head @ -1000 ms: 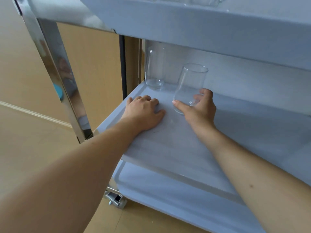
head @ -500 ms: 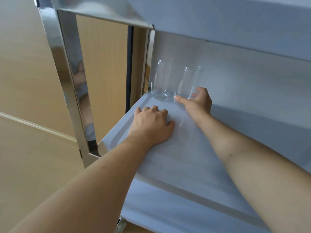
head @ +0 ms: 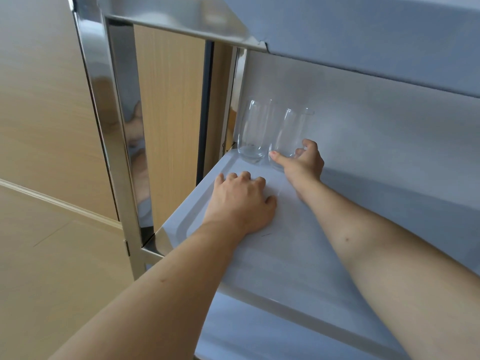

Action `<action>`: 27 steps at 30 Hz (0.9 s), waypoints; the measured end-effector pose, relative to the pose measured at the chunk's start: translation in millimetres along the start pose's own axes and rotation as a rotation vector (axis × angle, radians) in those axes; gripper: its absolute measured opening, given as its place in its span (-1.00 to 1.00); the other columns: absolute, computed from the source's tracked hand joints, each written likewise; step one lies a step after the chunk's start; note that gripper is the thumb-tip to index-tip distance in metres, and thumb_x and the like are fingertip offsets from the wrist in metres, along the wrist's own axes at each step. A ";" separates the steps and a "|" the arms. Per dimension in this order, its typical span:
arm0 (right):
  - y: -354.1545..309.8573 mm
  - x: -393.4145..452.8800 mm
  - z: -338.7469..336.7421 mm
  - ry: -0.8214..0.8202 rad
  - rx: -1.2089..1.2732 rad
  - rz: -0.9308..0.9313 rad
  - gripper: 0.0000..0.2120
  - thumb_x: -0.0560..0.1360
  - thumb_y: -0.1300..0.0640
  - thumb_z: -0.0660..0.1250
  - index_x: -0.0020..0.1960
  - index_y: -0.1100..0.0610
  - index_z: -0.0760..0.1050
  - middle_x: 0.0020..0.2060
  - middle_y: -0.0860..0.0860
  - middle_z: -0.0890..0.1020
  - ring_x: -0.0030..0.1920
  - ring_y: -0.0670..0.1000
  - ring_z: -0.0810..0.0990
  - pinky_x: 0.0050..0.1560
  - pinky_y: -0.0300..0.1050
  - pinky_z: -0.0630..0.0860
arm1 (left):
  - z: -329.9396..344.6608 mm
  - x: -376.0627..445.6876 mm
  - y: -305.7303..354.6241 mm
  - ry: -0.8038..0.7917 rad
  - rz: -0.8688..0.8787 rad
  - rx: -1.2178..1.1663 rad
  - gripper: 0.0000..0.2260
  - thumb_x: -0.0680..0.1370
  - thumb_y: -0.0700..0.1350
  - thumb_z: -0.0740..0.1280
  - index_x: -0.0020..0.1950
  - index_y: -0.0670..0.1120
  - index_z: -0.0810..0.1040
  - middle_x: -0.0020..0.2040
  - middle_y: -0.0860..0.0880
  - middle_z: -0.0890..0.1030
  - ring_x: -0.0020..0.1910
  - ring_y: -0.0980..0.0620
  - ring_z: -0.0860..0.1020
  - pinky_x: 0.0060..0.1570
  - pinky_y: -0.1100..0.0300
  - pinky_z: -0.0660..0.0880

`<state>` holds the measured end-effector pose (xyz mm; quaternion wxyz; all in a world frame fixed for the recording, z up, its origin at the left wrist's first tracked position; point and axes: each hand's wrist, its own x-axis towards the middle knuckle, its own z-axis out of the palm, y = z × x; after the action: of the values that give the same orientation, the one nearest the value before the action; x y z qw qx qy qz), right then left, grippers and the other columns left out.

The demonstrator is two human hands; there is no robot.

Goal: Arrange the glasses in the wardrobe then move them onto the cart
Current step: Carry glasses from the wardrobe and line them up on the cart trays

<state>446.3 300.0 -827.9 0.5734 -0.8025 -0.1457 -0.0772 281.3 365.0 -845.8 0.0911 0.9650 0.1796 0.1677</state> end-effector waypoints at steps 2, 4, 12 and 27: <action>-0.4 -0.4 -0.1 -0.005 0.005 -0.002 -0.11 0.30 -0.08 0.66 0.49 0.06 0.31 0.24 0.01 0.52 0.09 -0.03 0.49 0.07 -0.23 0.39 | 0.3 0.1 -0.4 0.002 0.000 -0.004 -0.62 0.60 0.21 0.11 0.15 -0.01 0.54 0.06 -0.06 0.55 0.16 -0.15 0.49 0.34 -0.11 0.31; -1.5 -0.5 -1.4 -0.012 0.008 0.002 -0.11 0.30 -0.07 0.66 0.50 0.06 0.31 0.24 0.00 0.51 0.09 -0.03 0.49 0.06 -0.25 0.37 | 0.8 0.0 -0.6 0.008 0.002 -0.014 -0.62 0.60 0.20 0.11 0.15 -0.02 0.55 0.05 -0.07 0.54 0.16 -0.15 0.49 0.34 -0.10 0.31; -2.7 -10.3 -11.7 -0.045 -0.079 0.062 -0.05 0.22 -0.03 0.71 0.46 0.12 0.31 0.19 0.00 0.49 0.06 0.00 0.45 0.03 -0.24 0.35 | 2.1 0.4 -2.0 0.027 0.005 -0.034 -0.64 0.59 0.19 0.14 0.11 -0.03 0.55 -0.07 -0.03 0.47 0.07 -0.14 0.48 0.30 -0.05 0.34; -10.2 -101.8 -73.4 -0.262 -0.533 -0.180 -0.56 0.50 0.10 0.47 0.33 0.22 0.55 0.28 0.16 0.60 0.33 0.17 0.51 0.32 -0.13 0.29 | -16.6 -9.0 9.6 -0.046 -0.040 0.031 -0.63 0.61 0.20 0.14 0.09 -0.05 0.56 0.06 -0.06 0.58 0.20 -0.15 0.49 0.28 -0.04 0.35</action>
<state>349.9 219.0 -824.1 0.3098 -0.9117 -0.2634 -0.0592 270.5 354.7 -830.8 0.0837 0.9662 0.1993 0.1408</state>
